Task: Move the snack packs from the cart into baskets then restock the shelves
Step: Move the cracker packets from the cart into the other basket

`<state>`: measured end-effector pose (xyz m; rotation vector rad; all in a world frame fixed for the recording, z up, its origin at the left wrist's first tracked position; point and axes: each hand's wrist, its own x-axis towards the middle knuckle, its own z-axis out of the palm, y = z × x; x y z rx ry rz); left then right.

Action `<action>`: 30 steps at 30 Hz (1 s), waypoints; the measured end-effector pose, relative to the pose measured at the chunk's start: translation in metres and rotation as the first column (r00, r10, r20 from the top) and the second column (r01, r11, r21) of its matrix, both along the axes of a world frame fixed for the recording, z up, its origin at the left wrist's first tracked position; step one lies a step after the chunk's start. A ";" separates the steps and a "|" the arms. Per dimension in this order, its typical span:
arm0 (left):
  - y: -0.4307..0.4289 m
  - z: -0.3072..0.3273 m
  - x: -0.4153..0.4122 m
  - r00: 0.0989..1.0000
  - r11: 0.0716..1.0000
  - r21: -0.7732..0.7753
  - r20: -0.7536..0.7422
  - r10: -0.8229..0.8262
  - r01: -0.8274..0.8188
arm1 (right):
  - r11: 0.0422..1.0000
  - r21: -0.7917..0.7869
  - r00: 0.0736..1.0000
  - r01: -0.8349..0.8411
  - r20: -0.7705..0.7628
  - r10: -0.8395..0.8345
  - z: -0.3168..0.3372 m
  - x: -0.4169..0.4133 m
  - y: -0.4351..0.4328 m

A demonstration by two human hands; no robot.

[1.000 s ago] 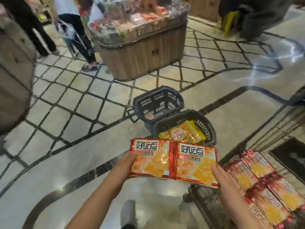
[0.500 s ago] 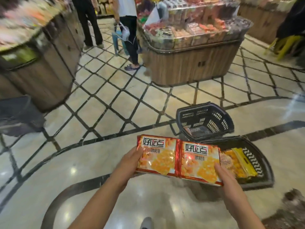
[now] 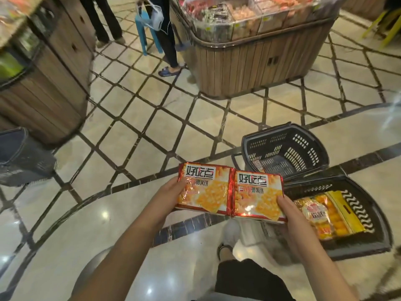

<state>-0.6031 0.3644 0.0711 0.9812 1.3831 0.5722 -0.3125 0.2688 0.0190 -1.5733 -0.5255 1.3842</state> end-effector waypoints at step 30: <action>0.509 -0.095 0.321 0.617 0.617 -0.160 -0.056 -0.785 0.771 | 0.709 -0.212 0.739 0.673 0.157 -0.655 -0.059 0.136 0.291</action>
